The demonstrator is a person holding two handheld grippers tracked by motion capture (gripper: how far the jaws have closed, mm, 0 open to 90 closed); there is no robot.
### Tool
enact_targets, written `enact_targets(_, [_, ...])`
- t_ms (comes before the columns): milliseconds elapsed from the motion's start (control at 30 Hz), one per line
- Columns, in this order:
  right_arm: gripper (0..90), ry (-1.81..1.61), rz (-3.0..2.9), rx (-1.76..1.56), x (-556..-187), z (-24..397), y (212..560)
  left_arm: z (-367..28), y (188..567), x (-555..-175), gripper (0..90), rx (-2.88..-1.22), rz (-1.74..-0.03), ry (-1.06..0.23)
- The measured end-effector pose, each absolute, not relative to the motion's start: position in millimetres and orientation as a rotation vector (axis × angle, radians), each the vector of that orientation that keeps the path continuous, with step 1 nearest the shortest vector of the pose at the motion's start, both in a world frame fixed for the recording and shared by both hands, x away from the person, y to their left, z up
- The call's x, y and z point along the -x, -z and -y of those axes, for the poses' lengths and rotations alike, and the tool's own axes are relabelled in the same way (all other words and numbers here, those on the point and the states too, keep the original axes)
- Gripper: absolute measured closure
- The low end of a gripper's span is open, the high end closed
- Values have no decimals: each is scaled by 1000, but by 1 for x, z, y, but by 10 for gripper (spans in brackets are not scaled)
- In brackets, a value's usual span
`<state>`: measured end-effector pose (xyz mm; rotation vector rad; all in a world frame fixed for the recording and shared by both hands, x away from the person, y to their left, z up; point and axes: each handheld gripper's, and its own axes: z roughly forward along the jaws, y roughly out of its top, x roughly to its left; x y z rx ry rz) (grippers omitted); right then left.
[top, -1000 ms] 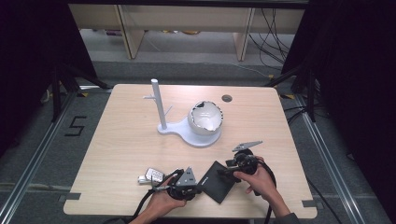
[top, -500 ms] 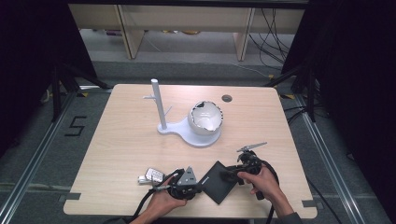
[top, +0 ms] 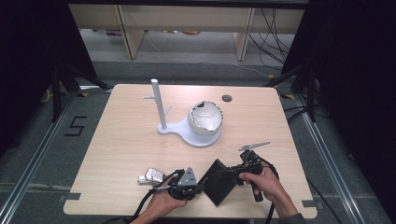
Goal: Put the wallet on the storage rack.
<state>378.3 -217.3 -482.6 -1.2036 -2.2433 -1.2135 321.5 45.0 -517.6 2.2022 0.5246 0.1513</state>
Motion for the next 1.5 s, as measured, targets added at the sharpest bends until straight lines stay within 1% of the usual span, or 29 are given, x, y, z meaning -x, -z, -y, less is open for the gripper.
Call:
enact_targets(100, [762, 1266, 2237, 1155, -377, 218, 482, -47, 516, -322, 847, -2213, -529, -165])
enact_targets(200, [769, 1281, 2264, 1141, -375, 218, 476, -51, 512, -320, 786, -2195, -545, -151])
enact_targets(300, [771, 1316, 2283, 1119, -373, 218, 473, -56, 508, -319, 741, -2197, -547, -144])
enact_targets(333, [772, 1323, 2293, 1126, -372, 218, 470, -58, 506, -317, 741, -2177, -547, -143])
enact_targets(400, [773, 1353, 2287, 1105, -372, 219, 466, -65, 501, -314, 680, -2165, -562, -142])
enact_targets(433, [773, 1353, 2287, 1105, -372, 219, 466, -65, 501, -314, 662, -2165, -562, -142])
enact_targets(467, [773, 1357, 2295, 1112, -371, 221, 463, -68, 498, -313, 662, -2155, -571, -143])
enact_targets(500, [773, 1351, 2249, 1124, -369, 220, 458, -70, 497, -312, 621, -2147, -574, -137])
enact_targets(533, [773, 1351, 2249, 1124, -369, 220, 458, -73, 494, -311, 621, -2159, -561, -153])
enact_targets(633, [773, 1411, 2298, 1113, -373, 224, 454, -85, 489, -306, 519, -2160, -583, -190])
enact_targets(700, [773, 1412, 2274, 1112, -372, 223, 453, -88, 489, -305, 501, -2150, -585, -187])
enact_targets(800, [773, 1422, 2248, 1149, -374, 224, 446, -98, 486, -301, 435, -2131, -651, -177])
enact_targets(900, [773, 1470, 2276, 1127, -378, 227, 441, -110, 484, -298, 396, -2107, -680, -212])
enact_targets(967, [773, 1489, 2273, 1147, -381, 230, 435, -116, 482, -296, 355, -2107, -699, -222])
enact_targets(1000, [773, 1513, 2311, 1137, -383, 232, 434, -122, 480, -295, 345, -2120, -697, -232])
enact_targets(1100, [773, 1561, 2313, 1156, -391, 236, 423, -138, 478, -293, 326, -2078, -747, -257])
enact_targets(1233, [773, 1579, 2286, 1186, -398, 237, 412, -150, 478, -292, 325, -2085, -776, -281])
enact_targets(1267, [773, 1579, 2286, 1186, -398, 237, 412, -152, 480, -291, 325, -2059, -805, -275])
enact_targets(1367, [773, 1564, 2294, 1222, -404, 238, 404, -163, 484, -289, 320, -2079, -824, -287])
enact_targets(1500, [773, 1598, 2350, 1222, -419, 241, 396, -171, 488, -286, 316, -2058, -864, -306])
